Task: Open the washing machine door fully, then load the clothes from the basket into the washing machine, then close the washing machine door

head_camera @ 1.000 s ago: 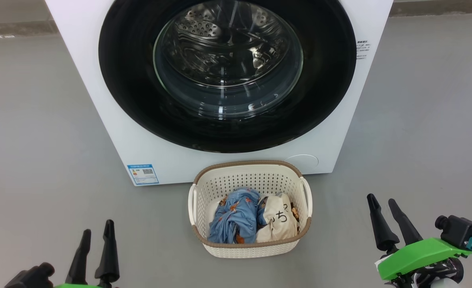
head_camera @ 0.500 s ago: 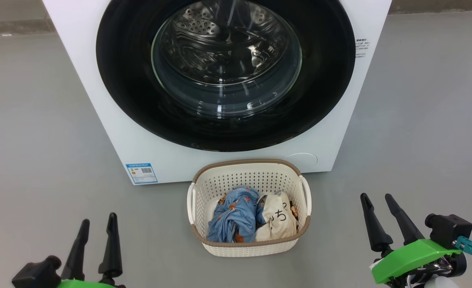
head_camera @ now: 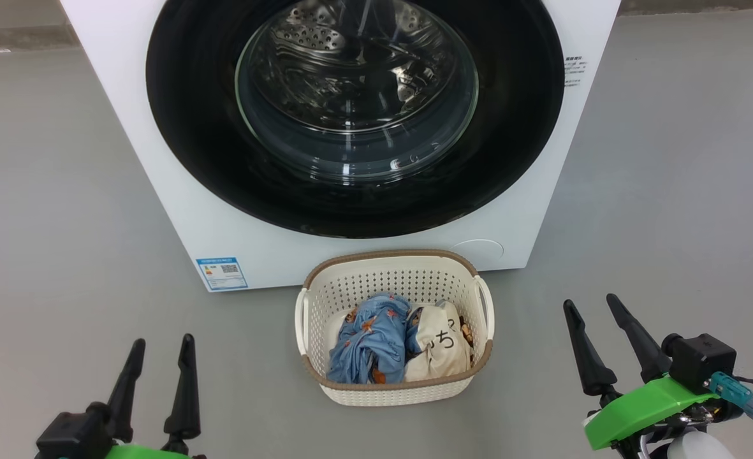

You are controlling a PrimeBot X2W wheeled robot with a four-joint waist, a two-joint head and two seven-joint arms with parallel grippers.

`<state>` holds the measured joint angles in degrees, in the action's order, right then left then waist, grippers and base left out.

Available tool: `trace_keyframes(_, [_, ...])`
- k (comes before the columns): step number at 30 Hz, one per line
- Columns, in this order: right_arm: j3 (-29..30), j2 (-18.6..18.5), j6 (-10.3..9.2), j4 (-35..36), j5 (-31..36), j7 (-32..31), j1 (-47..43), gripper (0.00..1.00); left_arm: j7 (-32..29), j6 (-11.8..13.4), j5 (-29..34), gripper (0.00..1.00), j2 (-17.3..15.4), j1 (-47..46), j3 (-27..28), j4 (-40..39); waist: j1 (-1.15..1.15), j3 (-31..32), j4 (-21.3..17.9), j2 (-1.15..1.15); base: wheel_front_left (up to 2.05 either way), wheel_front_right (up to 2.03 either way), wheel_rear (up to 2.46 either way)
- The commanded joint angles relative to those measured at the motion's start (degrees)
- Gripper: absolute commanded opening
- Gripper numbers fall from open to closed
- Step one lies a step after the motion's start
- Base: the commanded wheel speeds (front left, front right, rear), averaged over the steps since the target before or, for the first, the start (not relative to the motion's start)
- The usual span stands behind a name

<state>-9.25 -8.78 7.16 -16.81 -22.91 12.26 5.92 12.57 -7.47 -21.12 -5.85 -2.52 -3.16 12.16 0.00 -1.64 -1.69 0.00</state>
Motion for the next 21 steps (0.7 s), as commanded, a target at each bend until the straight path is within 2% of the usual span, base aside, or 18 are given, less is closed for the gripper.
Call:
trace_keyframes(1, [-1.20, -0.91, 0.31, 1.62, 1.86, 1.13, 2.41, 1.00, 0.79, -0.02, 1.72, 1.00, -1.21, -2.59, 1.47, -1.79, 0.00, 0.00, -0.05, 0.00, 0.00, 0.00, 0.00])
trace_keyframes(10, [0.35, -0.45, 0.33, 2.13, 7.25, 2.64, 0.87, 1.00, 2.32, -0.02, 6.53, 1.00, -1.59, -2.69, 1.34, -0.85, 0.00, 0.57, -0.28, 0.00, 0.00, 0.00, 0.00])
trace_keyframes(21, [1.76, 0.25, 0.33, 2.30, 7.99, 2.74, -0.41, 1.00, 2.42, -0.02, 5.54, 1.00, -1.52, -2.88, 2.36, 1.58, 0.00, 1.04, -0.71, 0.00, 0.00, 0.00, 0.00])
